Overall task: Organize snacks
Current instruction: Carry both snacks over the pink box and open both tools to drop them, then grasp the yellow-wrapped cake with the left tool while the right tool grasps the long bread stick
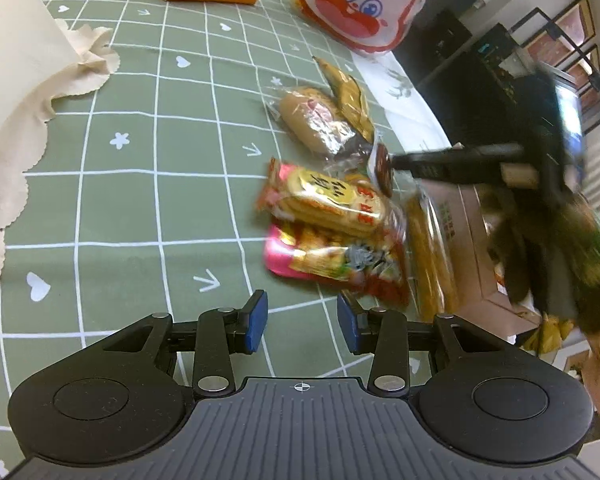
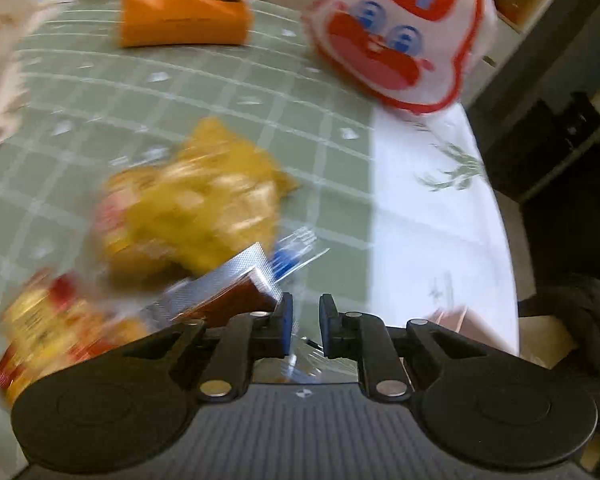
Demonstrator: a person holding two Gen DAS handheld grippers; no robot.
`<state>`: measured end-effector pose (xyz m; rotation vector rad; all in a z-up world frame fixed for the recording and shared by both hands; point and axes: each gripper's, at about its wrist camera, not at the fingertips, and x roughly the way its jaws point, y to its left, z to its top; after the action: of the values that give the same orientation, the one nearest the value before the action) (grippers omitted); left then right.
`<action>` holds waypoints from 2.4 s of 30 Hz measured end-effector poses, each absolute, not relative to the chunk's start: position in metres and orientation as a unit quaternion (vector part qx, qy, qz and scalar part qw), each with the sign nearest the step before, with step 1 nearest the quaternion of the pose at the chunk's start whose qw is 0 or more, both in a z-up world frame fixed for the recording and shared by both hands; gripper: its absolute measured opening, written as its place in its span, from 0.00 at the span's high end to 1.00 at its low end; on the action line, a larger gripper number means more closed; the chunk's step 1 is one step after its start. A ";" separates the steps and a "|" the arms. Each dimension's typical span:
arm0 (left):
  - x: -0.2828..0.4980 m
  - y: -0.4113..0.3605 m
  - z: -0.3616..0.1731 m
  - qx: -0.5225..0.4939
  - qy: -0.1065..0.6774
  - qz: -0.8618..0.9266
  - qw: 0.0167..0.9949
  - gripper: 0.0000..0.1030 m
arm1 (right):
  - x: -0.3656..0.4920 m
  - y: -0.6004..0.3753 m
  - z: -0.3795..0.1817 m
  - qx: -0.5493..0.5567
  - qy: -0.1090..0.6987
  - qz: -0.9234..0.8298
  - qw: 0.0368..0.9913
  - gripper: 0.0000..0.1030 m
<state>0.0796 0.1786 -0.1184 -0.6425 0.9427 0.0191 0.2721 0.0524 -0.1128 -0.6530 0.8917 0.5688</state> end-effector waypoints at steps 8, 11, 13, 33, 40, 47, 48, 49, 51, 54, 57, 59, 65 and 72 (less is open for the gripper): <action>0.088 0.180 -0.101 -0.316 0.407 0.043 0.856 0.59 | 0.189 0.013 -0.096 -0.216 0.454 0.335 0.797 0.86; 0.103 0.192 -0.096 -0.345 0.386 0.076 0.852 0.59 | 0.164 -0.002 -0.093 -0.195 0.448 0.328 0.809 0.83; 0.120 0.194 -0.097 -0.345 0.402 0.090 0.844 0.59 | 0.149 -0.010 -0.091 -0.185 0.434 0.319 0.822 0.73; 0.135 0.125 -0.098 -0.088 0.448 0.055 0.888 0.55 | 0.074 -0.085 -0.109 -0.078 0.453 0.263 0.848 0.46; 0.080 0.119 -0.095 -0.099 0.474 0.001 0.875 0.57 | 0.069 -0.078 -0.112 -0.074 0.450 0.290 0.842 0.45; 0.045 0.099 -0.099 -0.080 0.491 -0.009 0.868 0.57 | 0.070 -0.086 -0.121 -0.033 0.462 0.290 0.837 0.33; 0.042 0.098 -0.100 -0.083 0.491 -0.008 0.867 0.57 | 0.069 -0.087 -0.122 -0.028 0.459 0.291 0.839 0.30; 0.039 0.097 -0.101 -0.086 0.491 -0.006 0.867 0.56 | 0.067 -0.087 -0.123 -0.022 0.456 0.292 0.841 0.28; 0.037 0.096 -0.104 -0.089 0.497 -0.002 0.863 0.56 | 0.062 -0.087 -0.125 -0.022 0.454 0.297 0.840 0.16; 0.031 0.095 -0.104 -0.093 0.502 -0.002 0.860 0.55 | 0.063 -0.084 -0.124 0.002 0.481 0.301 0.823 0.00; 0.027 0.096 -0.107 -0.100 0.508 0.001 0.856 0.53 | 0.062 -0.084 -0.124 0.008 0.493 0.308 0.813 0.00; 0.024 0.094 -0.110 -0.099 0.513 0.003 0.853 0.55 | 0.061 -0.082 -0.124 -0.017 0.494 0.322 0.807 0.00; 0.019 0.091 -0.109 -0.104 0.514 0.010 0.851 0.56 | 0.077 -0.097 -0.116 0.035 0.510 0.313 0.800 0.16; 0.017 0.094 -0.109 -0.123 0.515 0.012 0.848 0.56 | 0.083 -0.080 -0.112 -0.046 0.466 0.279 0.838 0.53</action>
<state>0.0167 0.0937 -0.1092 -0.2597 1.0847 0.0254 0.0831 -0.0799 -0.1118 -0.0973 0.9862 0.5892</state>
